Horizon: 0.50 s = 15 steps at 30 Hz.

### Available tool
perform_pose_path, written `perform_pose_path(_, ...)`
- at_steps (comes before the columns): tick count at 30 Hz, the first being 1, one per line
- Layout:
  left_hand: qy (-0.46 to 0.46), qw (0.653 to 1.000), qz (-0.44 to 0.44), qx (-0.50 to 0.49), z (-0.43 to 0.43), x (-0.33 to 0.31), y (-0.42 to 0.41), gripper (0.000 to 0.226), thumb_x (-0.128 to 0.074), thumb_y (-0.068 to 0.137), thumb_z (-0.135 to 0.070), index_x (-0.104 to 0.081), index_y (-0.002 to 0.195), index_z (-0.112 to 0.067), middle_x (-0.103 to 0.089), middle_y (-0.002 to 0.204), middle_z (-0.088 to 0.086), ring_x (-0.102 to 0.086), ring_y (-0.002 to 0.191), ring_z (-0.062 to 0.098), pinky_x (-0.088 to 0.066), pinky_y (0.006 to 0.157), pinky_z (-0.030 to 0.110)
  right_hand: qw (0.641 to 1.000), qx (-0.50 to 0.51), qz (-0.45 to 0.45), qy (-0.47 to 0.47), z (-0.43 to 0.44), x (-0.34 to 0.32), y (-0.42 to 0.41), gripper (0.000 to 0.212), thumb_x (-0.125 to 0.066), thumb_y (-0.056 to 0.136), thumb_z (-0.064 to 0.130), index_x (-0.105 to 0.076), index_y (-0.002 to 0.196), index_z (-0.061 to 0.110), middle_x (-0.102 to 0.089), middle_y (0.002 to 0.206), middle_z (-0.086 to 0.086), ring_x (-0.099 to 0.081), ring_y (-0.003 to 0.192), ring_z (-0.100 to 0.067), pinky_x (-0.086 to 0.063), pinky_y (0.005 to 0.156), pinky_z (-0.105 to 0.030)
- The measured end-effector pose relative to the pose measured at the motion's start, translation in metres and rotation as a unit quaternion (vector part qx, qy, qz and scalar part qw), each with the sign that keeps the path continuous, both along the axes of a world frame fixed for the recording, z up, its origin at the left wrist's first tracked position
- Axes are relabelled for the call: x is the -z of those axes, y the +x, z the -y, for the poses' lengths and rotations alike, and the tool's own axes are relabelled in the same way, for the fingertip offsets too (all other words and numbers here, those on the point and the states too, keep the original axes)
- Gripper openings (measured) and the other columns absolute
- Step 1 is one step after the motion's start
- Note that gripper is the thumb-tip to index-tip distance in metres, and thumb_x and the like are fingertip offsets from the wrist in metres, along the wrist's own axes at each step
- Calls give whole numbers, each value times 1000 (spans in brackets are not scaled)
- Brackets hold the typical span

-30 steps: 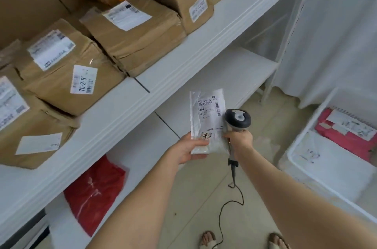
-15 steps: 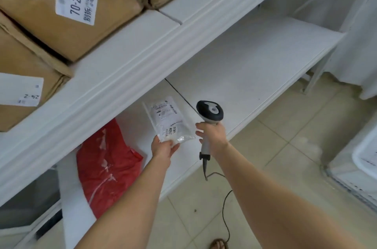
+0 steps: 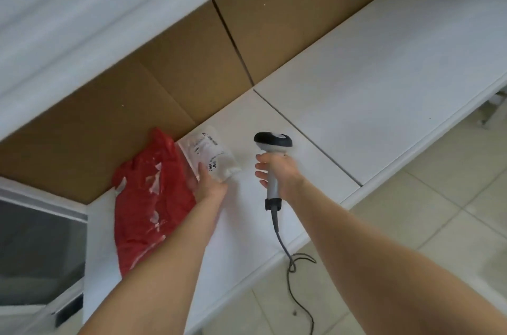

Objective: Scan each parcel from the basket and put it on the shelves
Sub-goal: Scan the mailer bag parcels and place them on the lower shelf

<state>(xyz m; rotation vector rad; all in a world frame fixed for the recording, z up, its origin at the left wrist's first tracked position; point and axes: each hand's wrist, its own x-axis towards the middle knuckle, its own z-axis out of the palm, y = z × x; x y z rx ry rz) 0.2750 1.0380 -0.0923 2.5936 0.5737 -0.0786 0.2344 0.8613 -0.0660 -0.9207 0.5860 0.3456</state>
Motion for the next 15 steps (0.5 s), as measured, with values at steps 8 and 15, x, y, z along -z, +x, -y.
perform_pose_path(8, 153, 960, -135, 194, 6, 19, 29, 57, -47, 91, -17, -34, 144, -34, -12, 156, 12, -18, 144, 28, -28, 114, 44, 1000, 5, -5, -13, 3, 6, 12, 6, -66, 86, 9, -64, 81, 11, -61, 77, -6, -57, 63, -20, -44, 61, -27)
perform_pose_path(15, 115, 968, -137, 177, 8, 2, 45, 61, -47, 94, -12, -26, 151, -20, -11, 155, 21, -21, 143, 32, -25, 114, 29, 999, 23, -15, -16, 8, 2, 7, 5, -67, 87, 10, -64, 91, 9, -61, 79, -8, -57, 64, -20, -44, 60, -27)
